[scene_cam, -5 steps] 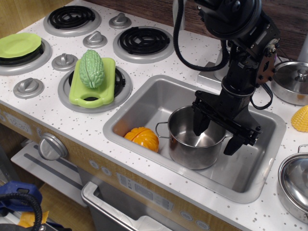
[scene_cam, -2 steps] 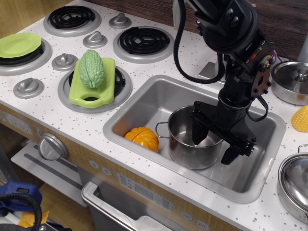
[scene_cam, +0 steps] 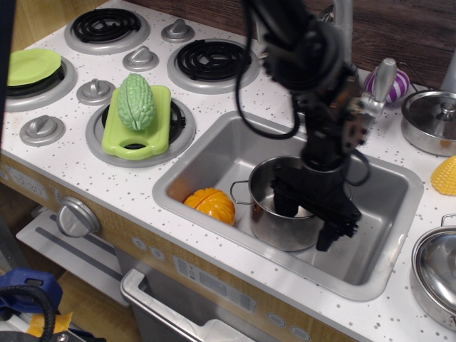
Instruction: Pick up pot from sink
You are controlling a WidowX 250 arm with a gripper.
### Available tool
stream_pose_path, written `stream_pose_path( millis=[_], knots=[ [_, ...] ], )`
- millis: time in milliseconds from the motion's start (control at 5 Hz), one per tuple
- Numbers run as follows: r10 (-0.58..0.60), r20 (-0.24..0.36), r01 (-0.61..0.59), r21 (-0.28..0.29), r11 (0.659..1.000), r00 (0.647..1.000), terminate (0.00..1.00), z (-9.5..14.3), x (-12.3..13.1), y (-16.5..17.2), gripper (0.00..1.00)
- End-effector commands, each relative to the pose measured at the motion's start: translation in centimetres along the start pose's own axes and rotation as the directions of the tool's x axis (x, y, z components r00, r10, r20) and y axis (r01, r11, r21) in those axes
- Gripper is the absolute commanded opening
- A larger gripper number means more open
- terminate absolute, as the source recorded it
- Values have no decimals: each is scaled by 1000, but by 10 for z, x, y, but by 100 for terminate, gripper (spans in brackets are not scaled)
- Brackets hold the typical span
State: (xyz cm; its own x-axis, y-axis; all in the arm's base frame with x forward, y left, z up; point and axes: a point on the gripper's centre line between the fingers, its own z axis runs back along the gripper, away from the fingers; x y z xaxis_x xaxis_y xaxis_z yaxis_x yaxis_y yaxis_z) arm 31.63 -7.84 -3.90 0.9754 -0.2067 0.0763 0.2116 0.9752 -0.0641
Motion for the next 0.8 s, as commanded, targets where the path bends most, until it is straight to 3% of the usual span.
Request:
stream_pose_path(
  millis=[0, 200, 400, 600],
  knots=[
    [27, 43, -25, -34, 999, 999, 0, 9, 7, 1, 0],
    [21, 43, -21, -15, 1000, 999, 0, 10, 8, 1, 0],
    [-11, 49, 5, 118, 993, 999, 0, 22, 10, -3, 0],
    [-33, 28, 23, 305, 952, 999, 0, 46, 18, -12, 0]
  ],
)
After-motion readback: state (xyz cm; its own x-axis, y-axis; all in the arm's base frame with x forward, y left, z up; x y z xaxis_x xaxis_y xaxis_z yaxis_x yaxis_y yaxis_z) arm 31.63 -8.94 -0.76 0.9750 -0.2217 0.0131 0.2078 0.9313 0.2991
